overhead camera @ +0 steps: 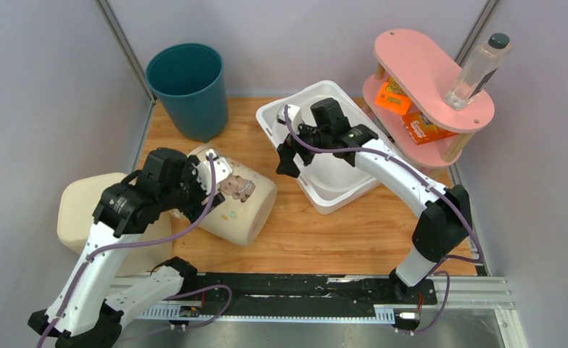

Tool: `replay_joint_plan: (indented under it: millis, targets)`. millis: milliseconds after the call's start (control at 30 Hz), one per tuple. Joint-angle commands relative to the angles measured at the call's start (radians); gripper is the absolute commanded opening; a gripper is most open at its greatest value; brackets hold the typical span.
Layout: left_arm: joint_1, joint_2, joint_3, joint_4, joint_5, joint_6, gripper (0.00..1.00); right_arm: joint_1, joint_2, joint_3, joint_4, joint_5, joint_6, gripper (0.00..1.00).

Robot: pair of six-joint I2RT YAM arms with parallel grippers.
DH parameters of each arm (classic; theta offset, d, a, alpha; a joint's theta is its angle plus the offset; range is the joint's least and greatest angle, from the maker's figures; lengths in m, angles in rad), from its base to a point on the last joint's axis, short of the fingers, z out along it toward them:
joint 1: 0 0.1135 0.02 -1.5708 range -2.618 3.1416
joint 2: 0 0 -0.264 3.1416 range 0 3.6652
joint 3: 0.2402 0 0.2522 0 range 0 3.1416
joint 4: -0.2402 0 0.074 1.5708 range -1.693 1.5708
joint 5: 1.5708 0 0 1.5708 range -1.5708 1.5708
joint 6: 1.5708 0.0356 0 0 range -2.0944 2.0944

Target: Turn the large container upside down

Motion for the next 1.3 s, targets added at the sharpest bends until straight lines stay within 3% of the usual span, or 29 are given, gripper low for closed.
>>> replay_joint_plan:
  millis: [0,67,233,567,900,1267]
  targets:
    - [0.036,0.078,0.095,0.119,-0.203,-0.173,0.85,-0.002,0.008,0.039,0.036,-0.068,0.026,1.00]
    - [0.097,0.130,0.144,0.106,-0.230,-0.219,0.88,0.000,0.006,0.033,0.036,-0.089,0.032,1.00]
    - [0.281,0.277,0.263,-0.040,-0.074,-0.254,0.99,0.007,-0.006,0.031,0.035,-0.107,0.032,1.00]
    - [0.407,0.351,0.314,-0.164,-0.186,-0.245,0.98,0.008,-0.050,-0.033,0.036,-0.079,0.012,1.00]
    - [0.508,0.392,0.207,-0.159,-0.131,-0.179,0.64,0.008,-0.042,-0.029,0.036,-0.076,0.017,1.00]
    - [0.631,0.479,0.230,-0.109,-0.115,-0.115,0.40,0.008,-0.066,-0.058,0.037,-0.047,0.009,1.00]
